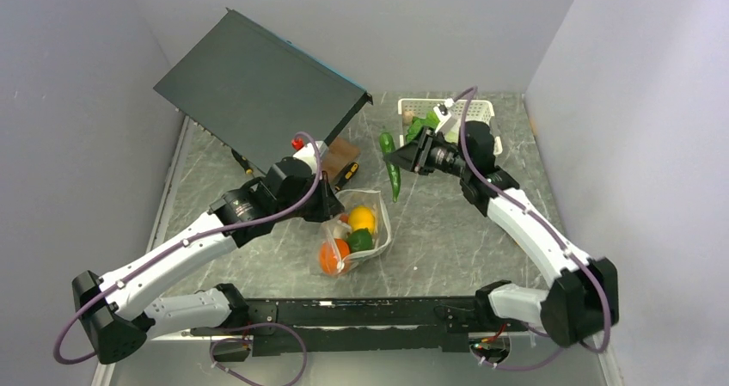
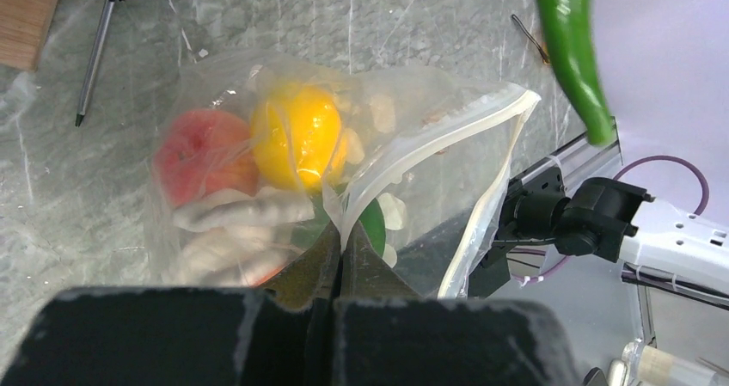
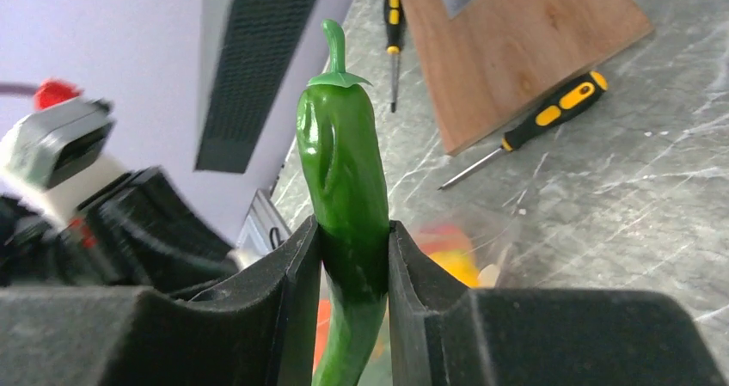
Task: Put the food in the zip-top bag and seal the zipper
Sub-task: Place the fake vegetable in the zipper food storage bag.
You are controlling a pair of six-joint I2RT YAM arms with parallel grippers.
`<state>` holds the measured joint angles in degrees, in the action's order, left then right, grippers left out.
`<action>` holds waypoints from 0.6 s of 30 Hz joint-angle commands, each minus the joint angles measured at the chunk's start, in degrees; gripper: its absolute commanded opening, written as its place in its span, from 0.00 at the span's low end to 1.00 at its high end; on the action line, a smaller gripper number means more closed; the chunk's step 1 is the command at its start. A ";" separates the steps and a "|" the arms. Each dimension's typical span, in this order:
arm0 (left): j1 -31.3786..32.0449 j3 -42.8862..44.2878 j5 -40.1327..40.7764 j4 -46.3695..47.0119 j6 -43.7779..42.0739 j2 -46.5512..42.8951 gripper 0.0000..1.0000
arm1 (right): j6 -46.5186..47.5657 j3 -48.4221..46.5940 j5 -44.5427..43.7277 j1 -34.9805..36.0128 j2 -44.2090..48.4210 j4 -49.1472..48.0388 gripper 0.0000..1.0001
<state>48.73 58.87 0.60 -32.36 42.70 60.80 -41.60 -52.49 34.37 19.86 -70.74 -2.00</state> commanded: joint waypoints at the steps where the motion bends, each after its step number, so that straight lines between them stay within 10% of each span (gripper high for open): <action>1: 0.05 0.18 0.49 3.04 -0.60 -1.12 0.00 | 1.74 1.59 -1.24 0.93 8.11 4.00 0.00; 18: 0.10 0.17 -0.03 4.44 -0.33 -0.04 0.00 | 10.50 -0.85 3.84 14.96 16.81 21.31 0.00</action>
<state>48.73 58.30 0.73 -31.07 42.70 60.80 -32.84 -50.94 38.20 31.94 -56.25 14.63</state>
